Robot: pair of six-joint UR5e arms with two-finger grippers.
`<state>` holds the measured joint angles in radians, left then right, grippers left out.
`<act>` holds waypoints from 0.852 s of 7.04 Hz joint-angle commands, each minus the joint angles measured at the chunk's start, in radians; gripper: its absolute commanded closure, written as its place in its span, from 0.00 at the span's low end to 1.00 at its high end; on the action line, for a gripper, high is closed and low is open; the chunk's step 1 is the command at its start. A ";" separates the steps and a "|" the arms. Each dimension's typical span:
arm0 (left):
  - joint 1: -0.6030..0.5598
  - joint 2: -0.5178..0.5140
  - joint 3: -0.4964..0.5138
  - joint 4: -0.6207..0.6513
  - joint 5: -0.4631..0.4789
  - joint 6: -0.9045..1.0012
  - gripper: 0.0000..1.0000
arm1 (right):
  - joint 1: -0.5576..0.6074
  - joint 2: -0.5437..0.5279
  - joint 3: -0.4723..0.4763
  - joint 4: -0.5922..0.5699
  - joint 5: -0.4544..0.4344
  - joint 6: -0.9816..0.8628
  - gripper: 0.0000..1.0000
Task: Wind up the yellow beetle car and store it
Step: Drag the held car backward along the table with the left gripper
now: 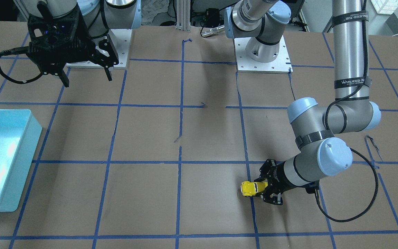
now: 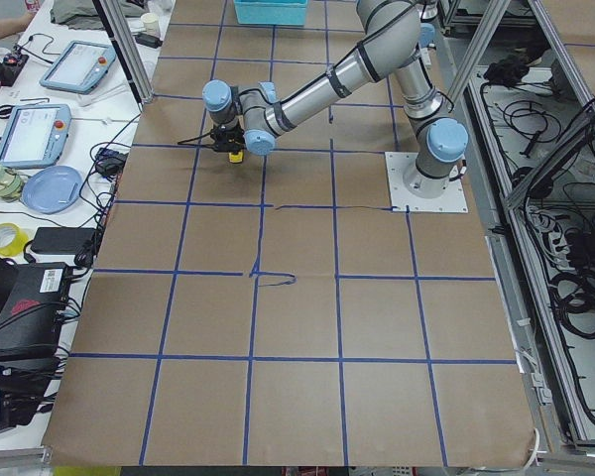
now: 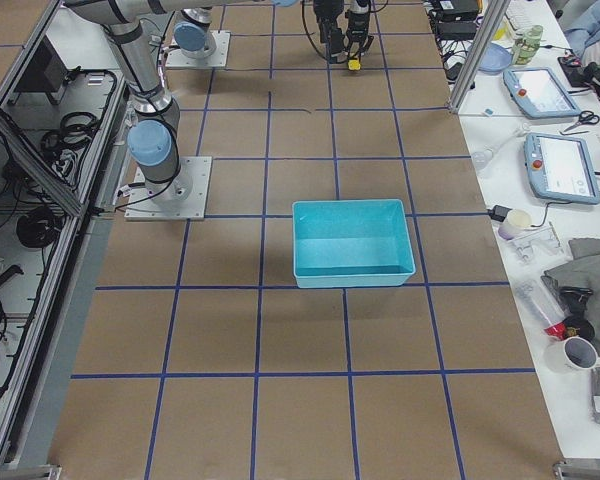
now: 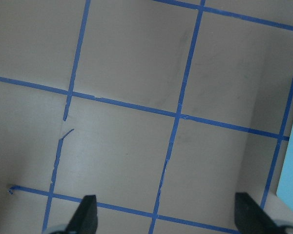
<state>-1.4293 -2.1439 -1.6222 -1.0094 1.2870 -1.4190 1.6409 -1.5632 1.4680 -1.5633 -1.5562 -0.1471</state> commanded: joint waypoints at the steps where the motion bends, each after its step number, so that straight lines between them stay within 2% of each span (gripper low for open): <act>1: 0.010 -0.002 0.001 0.000 0.005 0.008 1.00 | 0.000 0.000 0.000 -0.001 -0.001 0.000 0.00; 6: 0.050 -0.001 -0.002 -0.002 0.021 0.051 1.00 | -0.001 0.000 0.000 -0.001 0.001 0.001 0.00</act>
<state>-1.3837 -2.1446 -1.6239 -1.0119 1.3075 -1.3778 1.6412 -1.5631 1.4680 -1.5645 -1.5556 -0.1469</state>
